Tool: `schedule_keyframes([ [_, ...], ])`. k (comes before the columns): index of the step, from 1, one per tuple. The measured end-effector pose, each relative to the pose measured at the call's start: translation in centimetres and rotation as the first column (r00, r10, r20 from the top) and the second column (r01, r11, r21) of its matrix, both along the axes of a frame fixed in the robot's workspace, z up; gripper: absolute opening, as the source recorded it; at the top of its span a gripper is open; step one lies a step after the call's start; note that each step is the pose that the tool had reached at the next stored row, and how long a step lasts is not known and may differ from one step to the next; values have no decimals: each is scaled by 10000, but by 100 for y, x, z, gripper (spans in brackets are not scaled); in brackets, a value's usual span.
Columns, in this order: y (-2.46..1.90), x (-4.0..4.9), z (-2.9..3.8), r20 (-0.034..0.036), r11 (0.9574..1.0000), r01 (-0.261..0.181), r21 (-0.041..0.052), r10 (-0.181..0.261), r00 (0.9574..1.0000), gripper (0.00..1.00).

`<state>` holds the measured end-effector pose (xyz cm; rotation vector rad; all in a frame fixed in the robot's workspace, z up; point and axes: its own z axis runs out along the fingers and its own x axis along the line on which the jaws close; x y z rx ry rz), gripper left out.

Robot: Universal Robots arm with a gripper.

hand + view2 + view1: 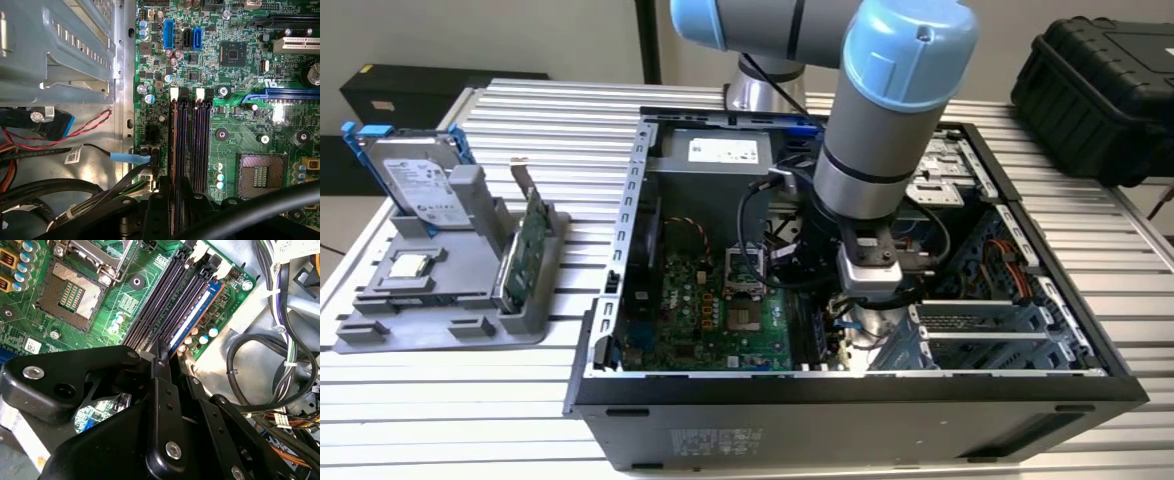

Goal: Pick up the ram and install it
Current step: 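Insert the ram into the slot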

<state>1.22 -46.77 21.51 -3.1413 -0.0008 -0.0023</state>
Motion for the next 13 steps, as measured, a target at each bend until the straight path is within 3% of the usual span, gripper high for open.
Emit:
schedule_keyframes([
  [2, 0, 0, 33, 1, 10000, 3, 18, -3, 10000, 100],
  [6, 0, 0, 184, 0, 10000, 5, 38, -5, 10000, 100],
  [13, 0, 0, 374, 1, 10000, 8, 60, -8, 10000, 100],
])
